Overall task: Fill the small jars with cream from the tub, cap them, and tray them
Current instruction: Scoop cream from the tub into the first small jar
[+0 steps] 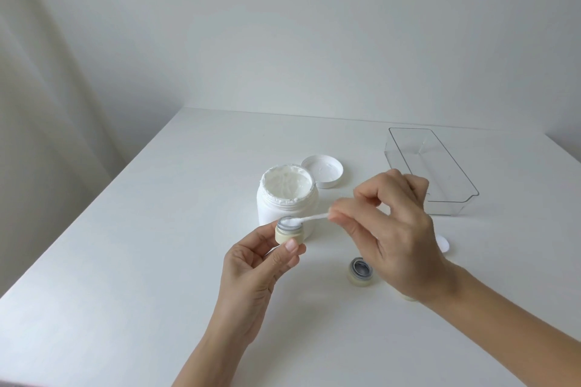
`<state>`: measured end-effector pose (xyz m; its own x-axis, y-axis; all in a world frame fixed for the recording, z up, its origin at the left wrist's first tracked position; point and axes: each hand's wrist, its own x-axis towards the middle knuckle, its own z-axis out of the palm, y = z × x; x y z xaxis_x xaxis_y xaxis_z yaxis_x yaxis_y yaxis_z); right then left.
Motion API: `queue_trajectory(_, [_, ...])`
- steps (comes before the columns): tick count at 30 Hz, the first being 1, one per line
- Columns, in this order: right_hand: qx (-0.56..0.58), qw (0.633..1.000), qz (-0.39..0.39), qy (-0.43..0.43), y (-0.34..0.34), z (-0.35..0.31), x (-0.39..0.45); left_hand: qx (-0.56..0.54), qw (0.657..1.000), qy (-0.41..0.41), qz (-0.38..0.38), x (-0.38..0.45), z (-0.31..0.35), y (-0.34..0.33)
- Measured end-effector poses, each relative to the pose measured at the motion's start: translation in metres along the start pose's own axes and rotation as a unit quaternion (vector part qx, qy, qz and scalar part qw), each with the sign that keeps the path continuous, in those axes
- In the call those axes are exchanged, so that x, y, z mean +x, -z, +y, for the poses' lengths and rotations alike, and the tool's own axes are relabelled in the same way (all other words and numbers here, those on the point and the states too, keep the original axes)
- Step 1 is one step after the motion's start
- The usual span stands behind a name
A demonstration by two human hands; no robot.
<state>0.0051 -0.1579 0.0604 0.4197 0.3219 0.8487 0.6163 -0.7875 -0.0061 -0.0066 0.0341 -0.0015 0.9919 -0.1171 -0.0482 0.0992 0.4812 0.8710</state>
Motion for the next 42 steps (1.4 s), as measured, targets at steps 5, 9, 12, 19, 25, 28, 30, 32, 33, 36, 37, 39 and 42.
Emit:
queue_trajectory(5, [-0.038,0.995,0.007,0.094,0.005,0.006,-0.014,-0.008,1.0,0.005,0.003,0.0,0.0,0.0])
queue_trajectory(9, [-0.029,0.995,0.019,0.091,0.01,0.008,-0.018,-0.009,1.0,0.005,0.004,-0.001,0.002,-0.002])
queue_trajectory(12, [-0.011,0.997,0.027,0.067,0.012,0.009,-0.016,-0.013,1.0,0.001,0.003,0.0,0.002,-0.002])
queue_trajectory(19, [-0.005,0.995,0.036,-0.096,0.004,0.018,0.01,-0.029,1.0,-0.004,-0.004,0.001,0.0,-0.001])
queue_trajectory(25, [-0.041,0.979,-0.151,-0.133,-0.029,0.022,0.05,-0.007,1.0,-0.001,-0.013,0.001,0.002,-0.003])
queue_trajectory(28, [-0.073,0.968,-0.221,-0.096,-0.049,0.022,0.065,-0.027,1.0,0.007,0.0,0.001,0.002,-0.004])
queue_trajectory(30, [-0.09,0.956,-0.266,-0.085,-0.06,0.023,0.071,-0.032,0.999,0.006,0.0,0.0,0.002,-0.004])
queue_trajectory(32, [-0.091,0.944,-0.306,-0.083,-0.067,0.023,0.074,-0.032,0.999,0.006,-0.002,0.0,0.002,-0.005])
queue_trajectory(33, [-0.084,0.94,-0.32,-0.087,-0.069,0.022,0.075,-0.033,0.999,0.007,-0.002,0.0,0.002,-0.005])
queue_trajectory(36, [-0.04,0.928,-0.349,-0.124,-0.071,0.021,0.077,-0.028,1.0,0.006,0.002,0.0,0.002,-0.004])
queue_trajectory(37, [-0.023,0.923,-0.358,-0.14,-0.071,0.021,0.077,-0.023,1.0,0.005,0.002,0.0,0.001,-0.004])
queue_trajectory(39, [0.009,0.912,-0.372,-0.176,-0.07,0.022,0.077,-0.015,1.0,0.004,0.002,-0.001,0.001,-0.004])
queue_trajectory(42, [0.053,0.897,-0.372,-0.234,-0.066,0.026,0.077,-0.012,1.0,0.004,0.0,-0.001,0.002,-0.005])
